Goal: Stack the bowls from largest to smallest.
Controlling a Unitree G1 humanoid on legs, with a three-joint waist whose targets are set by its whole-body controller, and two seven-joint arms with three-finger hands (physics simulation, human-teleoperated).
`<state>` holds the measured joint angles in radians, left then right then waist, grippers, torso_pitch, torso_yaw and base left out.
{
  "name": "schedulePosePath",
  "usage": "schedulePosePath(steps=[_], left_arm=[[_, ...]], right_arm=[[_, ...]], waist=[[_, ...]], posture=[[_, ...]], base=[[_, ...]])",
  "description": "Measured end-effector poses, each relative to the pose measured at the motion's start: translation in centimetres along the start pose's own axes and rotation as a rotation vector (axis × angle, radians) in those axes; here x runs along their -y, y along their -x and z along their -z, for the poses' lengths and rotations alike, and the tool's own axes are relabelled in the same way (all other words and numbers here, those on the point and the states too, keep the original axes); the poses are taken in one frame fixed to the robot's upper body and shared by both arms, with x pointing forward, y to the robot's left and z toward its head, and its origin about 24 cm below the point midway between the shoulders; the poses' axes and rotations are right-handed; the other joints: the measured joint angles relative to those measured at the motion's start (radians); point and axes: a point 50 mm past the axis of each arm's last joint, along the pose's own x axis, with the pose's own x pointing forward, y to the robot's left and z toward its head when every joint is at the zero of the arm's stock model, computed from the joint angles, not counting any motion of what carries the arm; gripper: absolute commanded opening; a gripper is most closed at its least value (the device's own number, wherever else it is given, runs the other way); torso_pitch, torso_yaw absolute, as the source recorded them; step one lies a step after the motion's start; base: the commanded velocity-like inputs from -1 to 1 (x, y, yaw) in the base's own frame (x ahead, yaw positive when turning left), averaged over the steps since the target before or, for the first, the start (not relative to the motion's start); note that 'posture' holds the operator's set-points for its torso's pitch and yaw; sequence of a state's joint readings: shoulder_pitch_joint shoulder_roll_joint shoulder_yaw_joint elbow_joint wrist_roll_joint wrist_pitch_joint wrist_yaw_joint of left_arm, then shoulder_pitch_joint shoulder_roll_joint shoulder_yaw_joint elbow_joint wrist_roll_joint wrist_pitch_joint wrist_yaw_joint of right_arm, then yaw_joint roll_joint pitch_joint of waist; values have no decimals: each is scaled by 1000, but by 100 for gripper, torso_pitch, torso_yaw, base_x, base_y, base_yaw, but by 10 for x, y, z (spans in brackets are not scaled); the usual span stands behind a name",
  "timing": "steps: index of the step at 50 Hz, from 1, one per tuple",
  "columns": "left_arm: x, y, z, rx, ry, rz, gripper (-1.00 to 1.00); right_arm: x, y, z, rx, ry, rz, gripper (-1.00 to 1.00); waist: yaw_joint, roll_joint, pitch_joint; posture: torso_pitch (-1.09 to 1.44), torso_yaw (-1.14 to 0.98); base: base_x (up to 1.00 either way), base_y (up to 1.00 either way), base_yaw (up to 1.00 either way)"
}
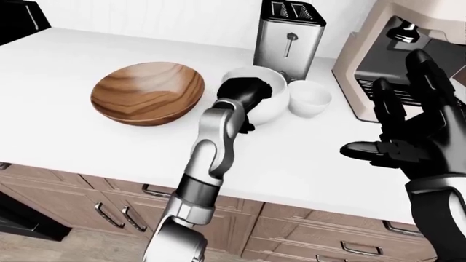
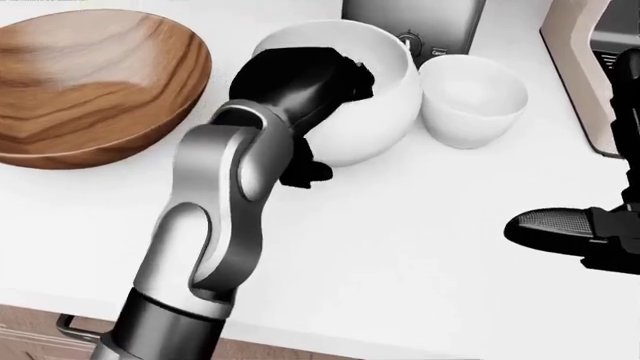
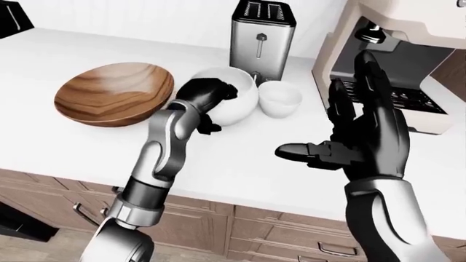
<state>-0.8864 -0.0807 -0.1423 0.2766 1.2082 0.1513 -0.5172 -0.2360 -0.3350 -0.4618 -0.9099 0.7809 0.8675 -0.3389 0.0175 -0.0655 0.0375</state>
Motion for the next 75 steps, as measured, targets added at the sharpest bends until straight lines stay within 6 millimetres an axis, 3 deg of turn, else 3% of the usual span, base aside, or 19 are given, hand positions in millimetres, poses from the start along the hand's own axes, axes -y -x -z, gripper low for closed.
schedulePosePath(steps=[8,19,31,38,47,62,75], left_arm=[[-10,8,-3,-2,-20,-2,-100],[-52,27,-19,23,-47,-83,-100],[-126,47,30,-107,36,-190,-100],[-145,52,65,-200,66,-187,-100],[-135,41,123,-362,91,-154,-100],[-118,49,153,-489,-44,-70,-100],[-108,53,166,-534,-85,-38,-98]], right_arm=[[-1,2,-5,12,2,0,100],[-1,5,-8,18,0,-1,100],[0,5,-4,8,-1,9,100],[-1,7,-9,16,1,8,100],[-2,3,-8,13,-9,4,100],[0,0,-7,16,-4,10,100],[0,0,-3,8,-6,14,100]], waist=[[2,-3,5],[3,-7,10],[3,3,16],[4,6,15],[1,6,14],[-1,12,8],[-4,16,7]], posture=[[0,0],[0,0],[0,0],[0,0],[0,0],[0,0],[0,0]], base=[[0,0,0],[0,0,0],[0,0,0],[0,0,0],[0,0,0],[0,0,0],[0,0,0]])
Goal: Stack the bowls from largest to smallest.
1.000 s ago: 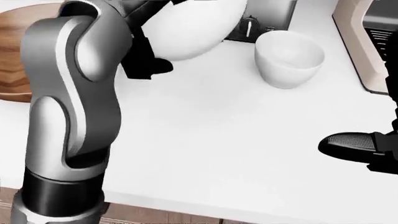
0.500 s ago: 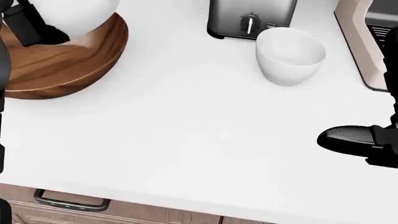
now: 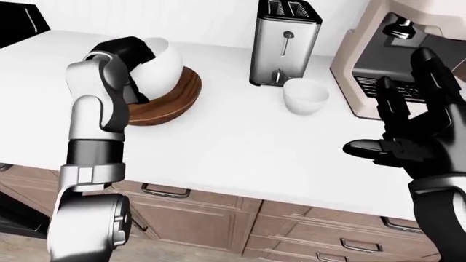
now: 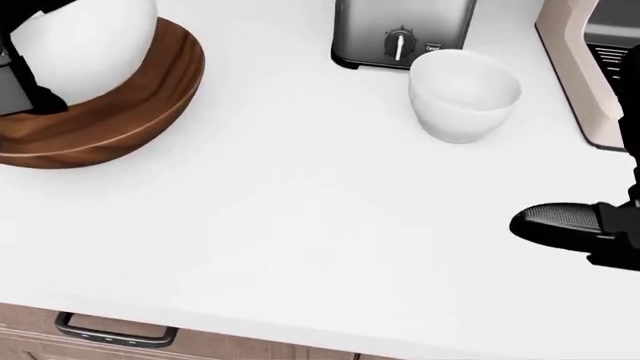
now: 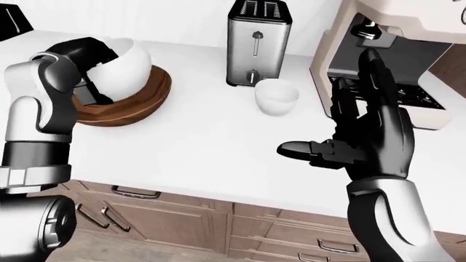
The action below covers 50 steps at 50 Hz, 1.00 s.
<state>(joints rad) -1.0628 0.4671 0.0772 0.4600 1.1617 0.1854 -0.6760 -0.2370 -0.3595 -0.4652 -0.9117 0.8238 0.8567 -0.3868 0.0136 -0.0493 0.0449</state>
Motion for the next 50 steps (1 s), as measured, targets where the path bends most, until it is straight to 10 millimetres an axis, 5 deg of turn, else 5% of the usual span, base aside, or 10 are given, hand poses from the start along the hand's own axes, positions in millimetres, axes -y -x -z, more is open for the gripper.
schedulePosePath(steps=[19,32,50], left_arm=[[20,-4,8,-14,3,43,-59],[21,-4,9,-24,-20,48,6],[-5,6,9,-16,-40,2,48]], right_arm=[[2,-4,5,-4,-1,5,100],[3,-3,4,0,-3,10,100],[3,-3,-5,12,4,13,100]], waist=[[0,5,-5],[1,4,-5],[1,3,-3]], posture=[[0,0],[0,0],[0,0]], base=[[0,0,0],[0,0,0],[0,0,0]])
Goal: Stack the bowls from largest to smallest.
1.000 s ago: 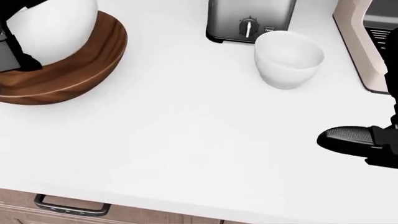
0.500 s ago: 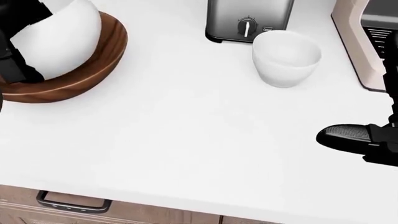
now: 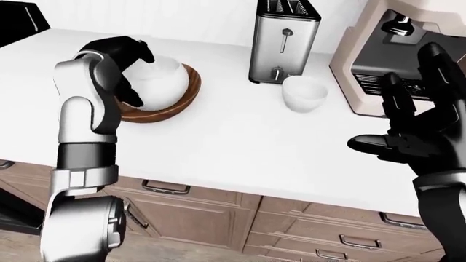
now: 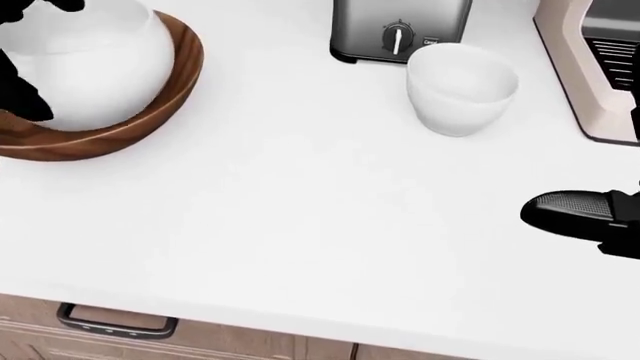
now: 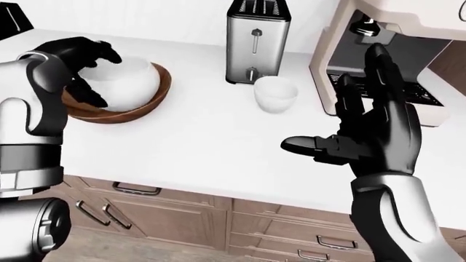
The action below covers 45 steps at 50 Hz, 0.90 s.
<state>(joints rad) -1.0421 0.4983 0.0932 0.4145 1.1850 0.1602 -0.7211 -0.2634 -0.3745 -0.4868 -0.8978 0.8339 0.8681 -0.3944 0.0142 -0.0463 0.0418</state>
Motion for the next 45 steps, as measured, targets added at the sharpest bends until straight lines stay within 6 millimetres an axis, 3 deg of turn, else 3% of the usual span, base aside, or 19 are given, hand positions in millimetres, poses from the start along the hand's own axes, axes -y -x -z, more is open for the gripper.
schedulePosePath(steps=[8,9,20,24,35,45], left_arm=[[-13,18,-7,42,24,-45,65],[-15,18,-9,50,41,-51,100],[-28,26,-58,277,383,-80,100],[-27,26,-67,303,389,-74,100],[8,36,-100,462,406,34,100],[10,41,-110,508,397,40,100]], right_arm=[[-1,4,-4,3,-6,3,100],[-1,5,-4,1,-6,4,100],[0,4,-3,0,-16,2,100],[2,4,-2,-2,-16,6,100],[7,5,-1,0,-19,15,100],[7,6,-4,8,-13,17,100]], waist=[[3,-1,0],[4,-2,1],[3,-8,6],[3,-5,3],[-1,-12,9],[-21,-12,5]], posture=[[0,0],[0,0],[0,0],[0,0],[0,-3],[0,-8]], base=[[0,0,0],[0,0,0],[0,0,0],[0,0,0],[0,0,0],[0,0,0]])
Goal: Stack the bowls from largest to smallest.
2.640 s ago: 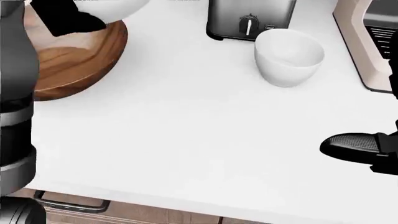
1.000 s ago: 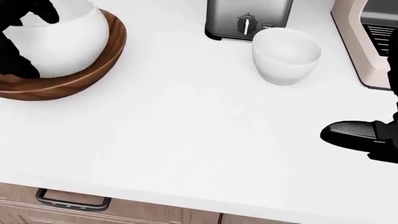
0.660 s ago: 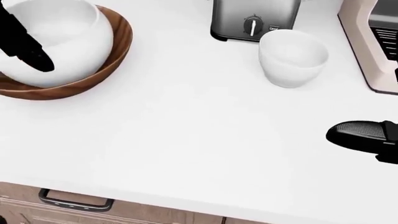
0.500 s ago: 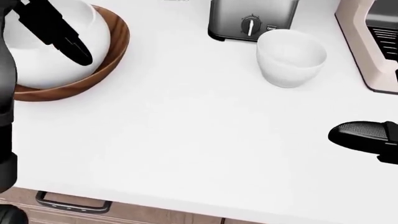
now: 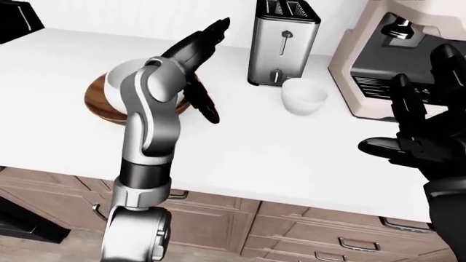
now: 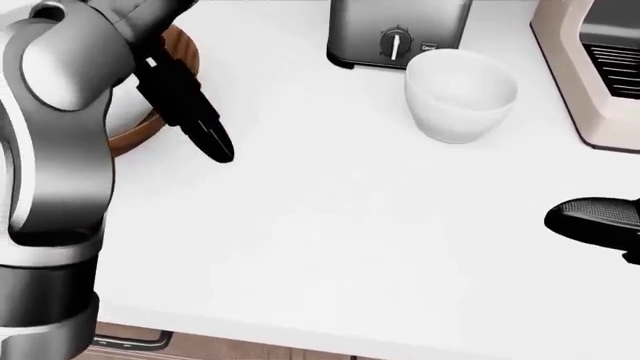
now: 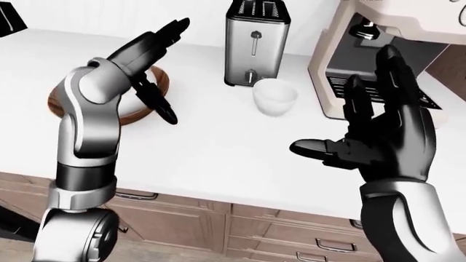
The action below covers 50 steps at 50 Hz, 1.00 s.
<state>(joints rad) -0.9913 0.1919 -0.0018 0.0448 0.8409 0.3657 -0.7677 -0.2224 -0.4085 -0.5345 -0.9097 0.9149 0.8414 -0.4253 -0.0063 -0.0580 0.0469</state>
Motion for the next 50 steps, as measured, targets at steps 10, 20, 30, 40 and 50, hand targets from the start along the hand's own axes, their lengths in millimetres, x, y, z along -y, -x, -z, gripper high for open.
schedulePosePath(steps=[10,20,30,40,50], left_arm=[[4,-4,-19,40,-20,24,100],[17,-9,-23,57,-19,52,100],[30,-16,-30,81,-12,65,100],[33,-20,-34,98,-10,64,100],[36,-21,-36,108,-9,71,100]], right_arm=[[9,2,-8,11,0,17,100],[12,4,-12,20,1,22,100],[21,15,-15,22,1,51,100],[24,18,-14,20,-2,56,100],[25,19,-15,23,-2,57,100]], waist=[[-27,-8,1],[-66,-8,-1],[-117,-11,-6],[-190,-12,-17],[-271,-22,-28]], posture=[[0,-13],[0,-18],[0,-23],[0,-28],[0,-33]], base=[[0,0,0],[0,0,0],[0,0,0],[0,0,0],[0,0,0]])
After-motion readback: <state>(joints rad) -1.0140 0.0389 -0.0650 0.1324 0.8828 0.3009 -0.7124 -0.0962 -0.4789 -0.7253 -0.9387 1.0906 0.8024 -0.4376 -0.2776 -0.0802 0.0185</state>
